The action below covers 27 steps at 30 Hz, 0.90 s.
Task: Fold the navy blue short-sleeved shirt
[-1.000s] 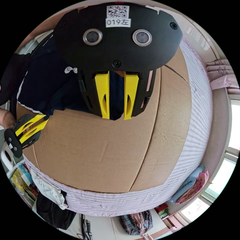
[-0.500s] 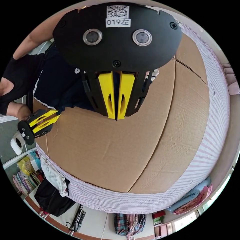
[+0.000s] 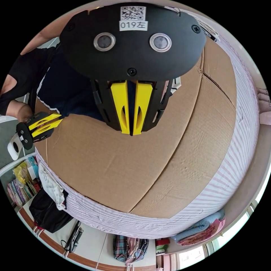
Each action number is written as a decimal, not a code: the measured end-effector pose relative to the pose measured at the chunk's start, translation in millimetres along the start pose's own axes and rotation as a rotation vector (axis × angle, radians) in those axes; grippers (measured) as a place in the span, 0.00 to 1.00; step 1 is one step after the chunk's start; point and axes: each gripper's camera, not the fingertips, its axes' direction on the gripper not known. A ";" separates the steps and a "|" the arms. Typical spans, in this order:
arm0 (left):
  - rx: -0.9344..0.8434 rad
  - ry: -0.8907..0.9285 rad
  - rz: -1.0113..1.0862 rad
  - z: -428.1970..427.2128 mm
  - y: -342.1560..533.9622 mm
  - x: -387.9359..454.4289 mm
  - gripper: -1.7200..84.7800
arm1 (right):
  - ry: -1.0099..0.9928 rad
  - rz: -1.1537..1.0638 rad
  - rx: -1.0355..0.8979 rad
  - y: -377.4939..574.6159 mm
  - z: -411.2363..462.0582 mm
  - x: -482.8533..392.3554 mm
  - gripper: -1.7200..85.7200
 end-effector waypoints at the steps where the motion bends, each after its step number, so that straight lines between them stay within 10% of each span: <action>1: 0.003 -0.002 -0.003 -0.2 5.6 3.2 0.03 | -0.005 0.007 0.004 4.0 -0.5 -1.4 0.04; 16: 0.132 -0.099 -0.218 -21.0 196.8 80.8 0.03 | 0.071 -0.072 0.117 64.1 -26.7 -51.9 0.03; 22: 0.516 -0.088 -0.507 -78.7 361.5 157.8 0.03 | 0.118 -0.185 0.209 94.6 -45.8 -84.7 0.01; 27: 0.314 -0.468 -0.565 -79.7 554.7 310.3 0.03 | 0.115 -0.284 0.164 114.1 -35.3 -120.6 0.02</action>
